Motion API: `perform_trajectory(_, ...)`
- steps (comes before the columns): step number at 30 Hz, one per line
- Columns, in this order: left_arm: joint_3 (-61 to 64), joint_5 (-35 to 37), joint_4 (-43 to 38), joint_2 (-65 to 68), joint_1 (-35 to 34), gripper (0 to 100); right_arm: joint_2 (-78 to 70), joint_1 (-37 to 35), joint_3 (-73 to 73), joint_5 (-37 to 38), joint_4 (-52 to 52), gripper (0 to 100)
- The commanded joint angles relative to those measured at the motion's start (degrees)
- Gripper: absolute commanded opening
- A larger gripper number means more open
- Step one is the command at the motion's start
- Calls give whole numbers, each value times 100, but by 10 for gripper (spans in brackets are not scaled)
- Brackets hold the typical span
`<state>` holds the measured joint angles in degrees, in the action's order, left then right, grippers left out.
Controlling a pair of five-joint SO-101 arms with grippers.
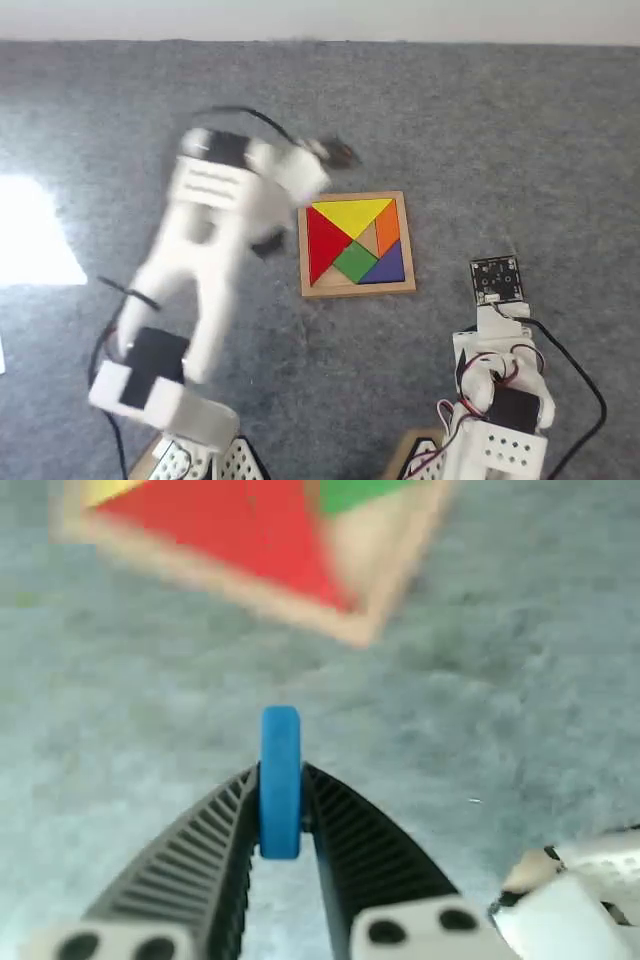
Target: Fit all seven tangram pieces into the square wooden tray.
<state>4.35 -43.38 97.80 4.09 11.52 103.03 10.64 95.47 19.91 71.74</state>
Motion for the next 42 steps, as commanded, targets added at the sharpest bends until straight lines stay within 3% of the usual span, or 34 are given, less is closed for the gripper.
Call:
perform_trajectory(1, 725, -62, -659, -88, 1292, 13, 48, 4, 97, 79, -13, 136)
perform_trajectory(6, 646, -536, -1046, 844, 1837, 13, 48, 4, 97, 79, -4, 136)
perform_trajectory(15, -576, -563, -1081, 2233, 1741, 13, 48, 4, 97, 79, -4, 136)
perform_trajectory(36, -1086, -703, -791, 2347, 1477, 17, 48, 4, 97, 79, -4, 136)
perform_trajectory(42, -1103, -703, -677, 2347, 1301, 78, 48, 4, 97, 79, -4, 136)
